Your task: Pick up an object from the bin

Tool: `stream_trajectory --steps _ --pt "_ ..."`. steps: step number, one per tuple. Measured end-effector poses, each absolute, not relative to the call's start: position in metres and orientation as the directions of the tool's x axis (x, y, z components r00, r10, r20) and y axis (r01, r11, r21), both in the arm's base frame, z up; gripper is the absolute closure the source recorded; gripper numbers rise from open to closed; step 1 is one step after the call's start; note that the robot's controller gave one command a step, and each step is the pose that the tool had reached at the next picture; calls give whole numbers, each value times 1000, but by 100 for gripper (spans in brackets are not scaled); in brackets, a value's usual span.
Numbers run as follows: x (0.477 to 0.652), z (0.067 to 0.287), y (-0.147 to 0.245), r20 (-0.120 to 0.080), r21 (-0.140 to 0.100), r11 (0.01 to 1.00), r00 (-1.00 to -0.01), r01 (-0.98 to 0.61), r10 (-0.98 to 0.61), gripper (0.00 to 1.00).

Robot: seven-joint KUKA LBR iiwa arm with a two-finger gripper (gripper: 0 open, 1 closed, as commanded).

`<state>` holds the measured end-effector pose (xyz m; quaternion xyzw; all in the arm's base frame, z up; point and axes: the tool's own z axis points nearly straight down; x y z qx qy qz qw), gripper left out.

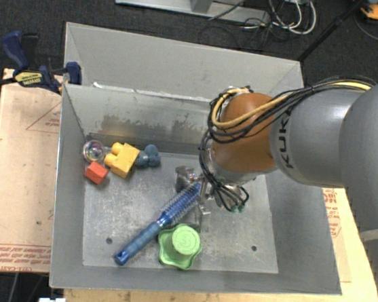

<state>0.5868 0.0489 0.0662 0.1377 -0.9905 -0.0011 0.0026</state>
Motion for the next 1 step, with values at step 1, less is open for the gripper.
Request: stream_trajectory --steps 1 --pt "584 101 45 -5 0 905 -905 -426 -426 0"
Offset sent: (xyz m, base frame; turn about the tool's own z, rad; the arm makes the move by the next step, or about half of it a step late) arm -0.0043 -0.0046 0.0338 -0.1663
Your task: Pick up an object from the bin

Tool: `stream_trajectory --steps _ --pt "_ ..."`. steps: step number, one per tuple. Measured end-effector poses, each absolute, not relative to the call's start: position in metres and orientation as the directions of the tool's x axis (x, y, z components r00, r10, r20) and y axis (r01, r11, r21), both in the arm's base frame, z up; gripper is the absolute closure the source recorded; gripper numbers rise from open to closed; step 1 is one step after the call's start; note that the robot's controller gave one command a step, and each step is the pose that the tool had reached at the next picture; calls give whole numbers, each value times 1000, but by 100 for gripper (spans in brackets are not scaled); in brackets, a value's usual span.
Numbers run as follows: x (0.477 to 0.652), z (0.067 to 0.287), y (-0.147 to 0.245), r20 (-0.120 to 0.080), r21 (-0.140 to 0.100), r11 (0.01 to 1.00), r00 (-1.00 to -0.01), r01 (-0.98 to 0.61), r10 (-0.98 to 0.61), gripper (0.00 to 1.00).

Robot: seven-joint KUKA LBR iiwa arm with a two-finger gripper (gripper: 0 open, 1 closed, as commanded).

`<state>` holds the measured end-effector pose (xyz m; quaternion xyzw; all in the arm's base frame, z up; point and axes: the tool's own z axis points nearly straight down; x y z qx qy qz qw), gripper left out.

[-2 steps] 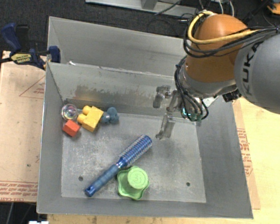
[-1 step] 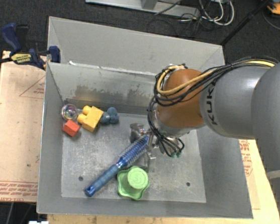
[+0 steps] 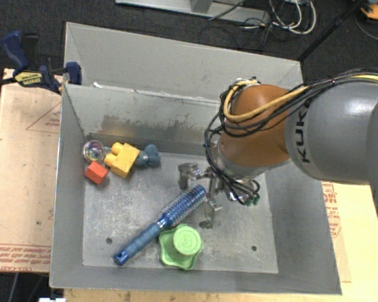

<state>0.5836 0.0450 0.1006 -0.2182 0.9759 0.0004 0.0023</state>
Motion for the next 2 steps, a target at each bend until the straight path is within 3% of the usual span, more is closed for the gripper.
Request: stream_trajectory --steps 1,2 --pt "593 100 45 -4 -1 839 -839 -544 -544 0" --pt "596 69 49 0 2 791 -791 -612 -612 0"
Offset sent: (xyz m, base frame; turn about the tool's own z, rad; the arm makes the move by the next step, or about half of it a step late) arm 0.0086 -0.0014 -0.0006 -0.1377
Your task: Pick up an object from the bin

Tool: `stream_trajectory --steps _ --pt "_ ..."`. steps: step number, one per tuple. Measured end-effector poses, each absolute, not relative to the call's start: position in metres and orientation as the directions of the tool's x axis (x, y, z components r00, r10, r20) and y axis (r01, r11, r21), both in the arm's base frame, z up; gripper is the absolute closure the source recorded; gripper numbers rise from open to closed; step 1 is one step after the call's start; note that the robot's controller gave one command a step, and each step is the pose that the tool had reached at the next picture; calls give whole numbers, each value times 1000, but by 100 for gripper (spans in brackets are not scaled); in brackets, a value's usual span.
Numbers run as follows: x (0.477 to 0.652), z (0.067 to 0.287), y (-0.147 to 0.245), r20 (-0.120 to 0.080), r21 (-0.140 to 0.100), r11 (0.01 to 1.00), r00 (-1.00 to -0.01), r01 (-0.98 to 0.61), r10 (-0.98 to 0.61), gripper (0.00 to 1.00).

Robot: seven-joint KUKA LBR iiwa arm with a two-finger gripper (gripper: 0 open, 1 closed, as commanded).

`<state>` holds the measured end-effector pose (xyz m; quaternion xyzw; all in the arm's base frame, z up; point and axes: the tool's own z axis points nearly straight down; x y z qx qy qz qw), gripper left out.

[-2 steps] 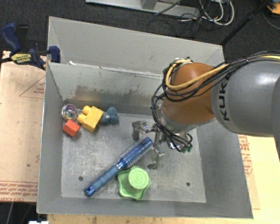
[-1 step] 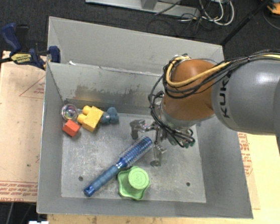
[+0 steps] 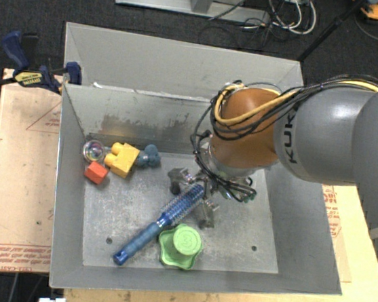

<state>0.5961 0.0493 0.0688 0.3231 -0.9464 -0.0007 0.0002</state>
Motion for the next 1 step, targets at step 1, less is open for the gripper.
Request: stream_trajectory --steps 1 --pt "597 69 50 -2 2 794 -794 -609 -609 0"
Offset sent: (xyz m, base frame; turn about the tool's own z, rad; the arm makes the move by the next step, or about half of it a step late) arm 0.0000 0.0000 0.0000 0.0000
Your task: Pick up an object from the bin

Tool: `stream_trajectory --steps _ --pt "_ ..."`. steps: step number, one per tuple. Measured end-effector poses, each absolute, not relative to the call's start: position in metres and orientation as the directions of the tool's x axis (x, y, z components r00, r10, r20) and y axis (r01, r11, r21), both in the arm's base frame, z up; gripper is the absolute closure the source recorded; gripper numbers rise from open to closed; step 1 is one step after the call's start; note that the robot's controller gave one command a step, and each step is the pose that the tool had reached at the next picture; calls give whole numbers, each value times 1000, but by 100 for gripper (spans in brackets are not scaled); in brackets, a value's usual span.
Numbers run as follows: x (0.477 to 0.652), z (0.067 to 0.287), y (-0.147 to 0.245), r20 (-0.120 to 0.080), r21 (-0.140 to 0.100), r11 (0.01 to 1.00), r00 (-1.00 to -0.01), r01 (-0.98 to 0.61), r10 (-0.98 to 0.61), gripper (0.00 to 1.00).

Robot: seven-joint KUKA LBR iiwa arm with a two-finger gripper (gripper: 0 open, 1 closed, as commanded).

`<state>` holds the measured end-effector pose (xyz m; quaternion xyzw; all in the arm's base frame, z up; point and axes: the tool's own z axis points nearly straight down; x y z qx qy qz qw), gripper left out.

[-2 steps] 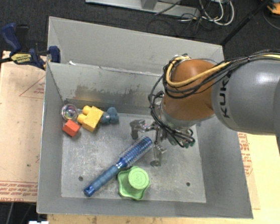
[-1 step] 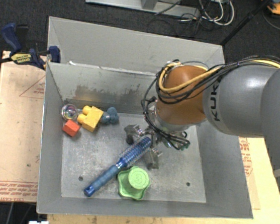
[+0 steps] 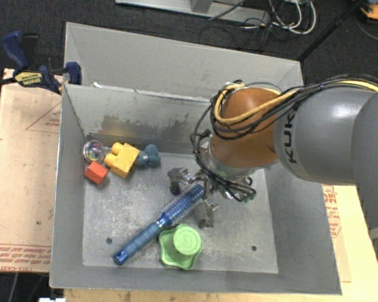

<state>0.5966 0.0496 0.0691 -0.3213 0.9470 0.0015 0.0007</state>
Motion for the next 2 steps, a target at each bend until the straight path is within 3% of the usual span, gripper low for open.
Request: stream_trajectory --steps 1,2 --pt "596 69 50 -3 2 794 -794 -608 -608 100" --pt "597 108 50 -6 -2 794 -794 -607 -607 100"
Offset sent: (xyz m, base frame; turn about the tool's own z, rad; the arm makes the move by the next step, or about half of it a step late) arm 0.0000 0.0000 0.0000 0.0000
